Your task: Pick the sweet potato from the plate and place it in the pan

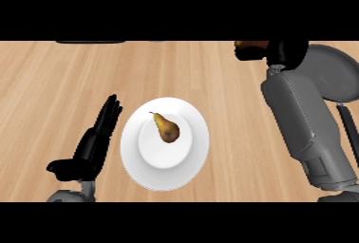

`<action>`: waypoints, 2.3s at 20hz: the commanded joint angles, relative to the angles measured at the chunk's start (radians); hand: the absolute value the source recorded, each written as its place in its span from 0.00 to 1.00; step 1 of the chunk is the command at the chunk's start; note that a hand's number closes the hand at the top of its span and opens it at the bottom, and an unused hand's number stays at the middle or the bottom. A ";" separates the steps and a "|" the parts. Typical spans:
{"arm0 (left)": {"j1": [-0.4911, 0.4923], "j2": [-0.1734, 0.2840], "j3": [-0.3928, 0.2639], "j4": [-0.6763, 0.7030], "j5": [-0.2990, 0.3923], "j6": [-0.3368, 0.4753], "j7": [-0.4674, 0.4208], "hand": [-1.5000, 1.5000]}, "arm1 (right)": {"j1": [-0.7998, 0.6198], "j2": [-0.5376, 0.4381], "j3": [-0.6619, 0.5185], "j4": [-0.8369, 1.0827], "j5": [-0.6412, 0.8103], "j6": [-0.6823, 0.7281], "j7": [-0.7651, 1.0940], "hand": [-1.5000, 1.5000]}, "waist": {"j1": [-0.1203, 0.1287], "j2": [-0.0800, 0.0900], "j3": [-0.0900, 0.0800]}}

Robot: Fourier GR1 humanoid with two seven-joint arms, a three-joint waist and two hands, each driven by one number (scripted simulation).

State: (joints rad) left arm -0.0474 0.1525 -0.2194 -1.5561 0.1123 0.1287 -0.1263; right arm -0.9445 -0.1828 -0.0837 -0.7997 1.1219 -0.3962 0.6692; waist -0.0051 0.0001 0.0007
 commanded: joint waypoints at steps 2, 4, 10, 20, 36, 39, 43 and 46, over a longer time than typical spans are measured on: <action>-0.019 -0.034 -0.023 0.031 -0.029 0.012 -0.009 0.50 | 0.023 -0.005 -0.088 0.018 -0.015 -0.167 0.071 1.00 | 0.013 0.004 0.000; -0.017 -0.013 -0.004 -0.019 -0.001 -0.007 0.034 0.50 | 0.025 -0.106 -0.155 0.030 -0.087 -0.176 -0.030 1.00 | 0.017 0.004 0.000; -0.020 -0.011 -0.013 -0.027 -0.029 -0.017 0.032 0.50 | 0.061 -0.193 -0.224 0.234 -0.124 -0.359 -0.225 1.00 | 0.033 0.011 0.001; 0.020 -0.011 -0.020 -0.045 -0.024 -0.040 0.017 0.50 | 0.078 -0.361 -0.331 0.399 -0.167 -0.580 -0.389 1.00 | 0.056 0.019 0.003; -0.055 -0.029 -0.018 -0.020 -0.028 -0.048 0.030 0.50 | 0.054 -0.494 -0.480 0.649 -0.357 -0.090 -0.560 0.00 | 0.097 0.046 0.012; -0.061 -0.070 -0.045 0.016 -0.050 -0.024 0.016 0.50 | 0.041 -0.497 -0.507 0.647 -0.387 -0.050 -0.605 0.00 | 0.088 0.046 0.010; -0.044 -0.033 -0.029 -0.019 -0.041 -0.050 0.005 0.50 | 0.058 -0.489 -0.563 0.595 -0.441 -0.136 -0.706 0.00 | 0.103 0.043 0.011; -0.043 -0.059 -0.039 0.012 -0.050 -0.030 0.006 0.50 | 0.074 -0.478 -0.637 0.548 -0.521 -0.168 -0.828 0.00 | 0.076 0.039 0.011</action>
State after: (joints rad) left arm -0.0959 0.0999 -0.2537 -1.5643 0.0716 0.0926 -0.1115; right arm -0.8784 -0.6703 -0.6541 -0.2117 0.6724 -0.5371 -0.0519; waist 0.0845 0.0428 0.0121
